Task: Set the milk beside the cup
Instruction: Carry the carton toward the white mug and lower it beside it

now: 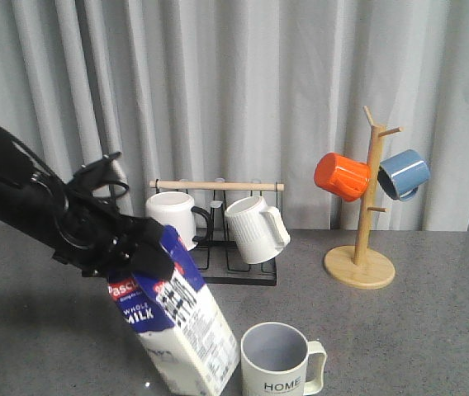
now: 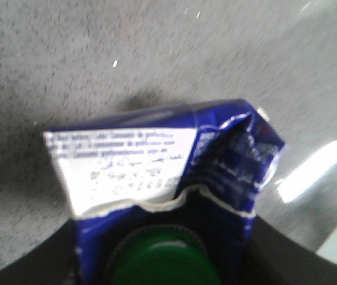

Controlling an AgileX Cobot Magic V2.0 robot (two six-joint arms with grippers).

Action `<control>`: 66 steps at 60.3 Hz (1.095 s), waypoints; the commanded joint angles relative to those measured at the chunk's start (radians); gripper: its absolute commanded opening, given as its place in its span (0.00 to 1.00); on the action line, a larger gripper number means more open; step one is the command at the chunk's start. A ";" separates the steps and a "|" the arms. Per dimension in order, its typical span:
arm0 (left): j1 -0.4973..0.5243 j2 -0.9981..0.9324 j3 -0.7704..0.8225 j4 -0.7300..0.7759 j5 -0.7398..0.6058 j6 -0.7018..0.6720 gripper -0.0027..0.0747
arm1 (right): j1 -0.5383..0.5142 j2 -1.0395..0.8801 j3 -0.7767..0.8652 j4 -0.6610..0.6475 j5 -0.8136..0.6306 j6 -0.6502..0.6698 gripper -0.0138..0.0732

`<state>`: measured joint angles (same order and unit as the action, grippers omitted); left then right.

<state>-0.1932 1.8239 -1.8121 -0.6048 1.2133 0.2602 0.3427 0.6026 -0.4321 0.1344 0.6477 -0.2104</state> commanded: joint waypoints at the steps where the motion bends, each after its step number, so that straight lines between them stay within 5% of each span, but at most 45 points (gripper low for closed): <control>1: -0.044 -0.054 -0.031 0.065 -0.057 -0.050 0.02 | -0.002 0.002 -0.028 0.004 -0.056 0.000 0.15; 43: -0.172 -0.053 -0.031 0.220 -0.059 -0.077 0.06 | -0.002 0.002 -0.028 0.005 -0.056 0.000 0.15; 56: -0.172 -0.053 -0.031 0.221 0.015 -0.073 0.20 | -0.002 0.002 -0.028 0.012 -0.056 0.000 0.15; 66: -0.172 -0.054 -0.031 0.220 0.036 -0.074 0.41 | -0.002 0.002 -0.028 0.019 -0.059 0.000 0.15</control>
<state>-0.3599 1.8239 -1.8121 -0.3563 1.2446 0.1909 0.3427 0.6026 -0.4321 0.1432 0.6477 -0.2096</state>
